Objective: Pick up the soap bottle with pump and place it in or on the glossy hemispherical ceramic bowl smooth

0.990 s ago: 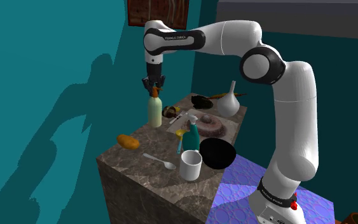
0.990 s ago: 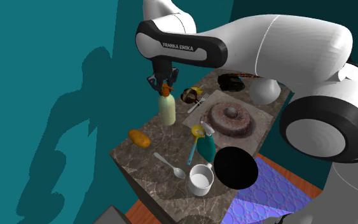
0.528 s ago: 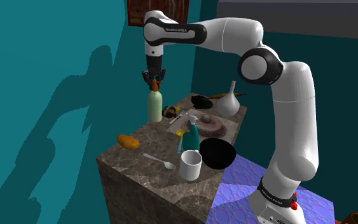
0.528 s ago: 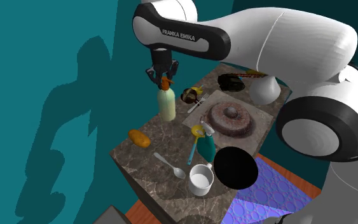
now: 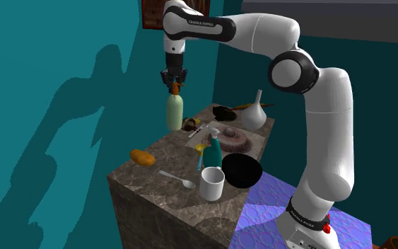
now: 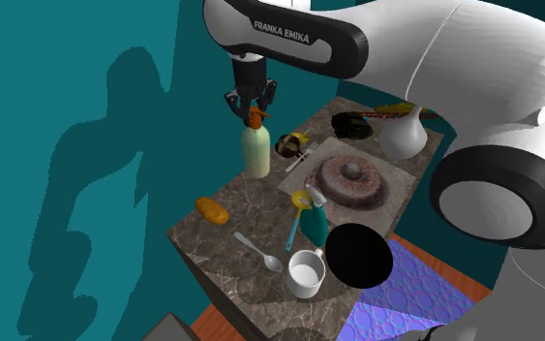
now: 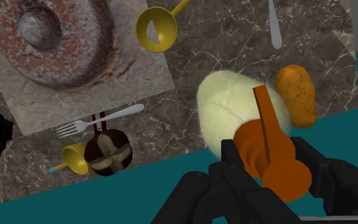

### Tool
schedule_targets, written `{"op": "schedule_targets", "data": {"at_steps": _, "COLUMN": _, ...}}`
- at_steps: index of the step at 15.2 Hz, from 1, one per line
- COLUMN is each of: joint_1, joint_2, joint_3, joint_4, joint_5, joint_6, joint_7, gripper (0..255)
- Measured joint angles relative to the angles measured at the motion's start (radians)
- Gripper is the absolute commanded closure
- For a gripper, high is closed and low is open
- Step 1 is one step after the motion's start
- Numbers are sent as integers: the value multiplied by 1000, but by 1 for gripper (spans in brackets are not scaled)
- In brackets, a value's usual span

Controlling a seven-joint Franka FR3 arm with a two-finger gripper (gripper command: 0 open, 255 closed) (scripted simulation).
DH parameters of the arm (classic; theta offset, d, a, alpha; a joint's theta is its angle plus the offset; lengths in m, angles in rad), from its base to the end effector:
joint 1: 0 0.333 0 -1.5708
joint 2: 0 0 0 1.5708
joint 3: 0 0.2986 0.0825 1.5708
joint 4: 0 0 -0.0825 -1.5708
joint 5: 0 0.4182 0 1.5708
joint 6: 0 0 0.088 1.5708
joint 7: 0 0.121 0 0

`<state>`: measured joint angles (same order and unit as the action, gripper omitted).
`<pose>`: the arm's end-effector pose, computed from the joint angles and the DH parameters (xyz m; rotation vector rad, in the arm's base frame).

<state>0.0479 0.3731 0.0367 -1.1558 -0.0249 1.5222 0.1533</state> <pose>0.6854 0.0502 0.5595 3.1274 -0.1131 -0.0080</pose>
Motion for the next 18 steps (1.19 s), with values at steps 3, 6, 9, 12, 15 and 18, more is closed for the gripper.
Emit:
{"op": "schedule_targets", "data": {"at_steps": 3, "joint_1": -7, "joint_2": -147, "joint_3": -1, "joint_4": -189, "joint_5": 5, "joint_6": 42, "joint_7": -5, "gripper": 255}}
{"op": "schedule_targets", "data": {"at_steps": 6, "joint_1": -16, "joint_2": -281, "joint_3": -5, "joint_4": -340, "joint_5": 10, "joint_6": 61, "joint_7": -17, "gripper": 255}}
{"op": "schedule_targets", "data": {"at_steps": 9, "joint_1": -23, "joint_2": -403, "joint_3": -12, "joint_4": -471, "joint_5": 14, "joint_6": 69, "joint_7": -31, "gripper": 255}}
{"op": "schedule_targets", "data": {"at_steps": 12, "joint_1": -31, "joint_2": -522, "joint_3": -21, "joint_4": -584, "joint_5": 15, "joint_6": 64, "joint_7": -48, "gripper": 255}}
{"op": "schedule_targets", "data": {"at_steps": 15, "joint_1": -35, "joint_2": -627, "joint_3": -26, "joint_4": -675, "joint_5": 15, "joint_6": 49, "joint_7": -57, "gripper": 255}}
{"op": "schedule_targets", "data": {"at_steps": 18, "joint_1": -39, "joint_2": -741, "joint_3": -35, "joint_4": -763, "joint_5": 13, "joint_6": 24, "joint_7": -71, "gripper": 255}}
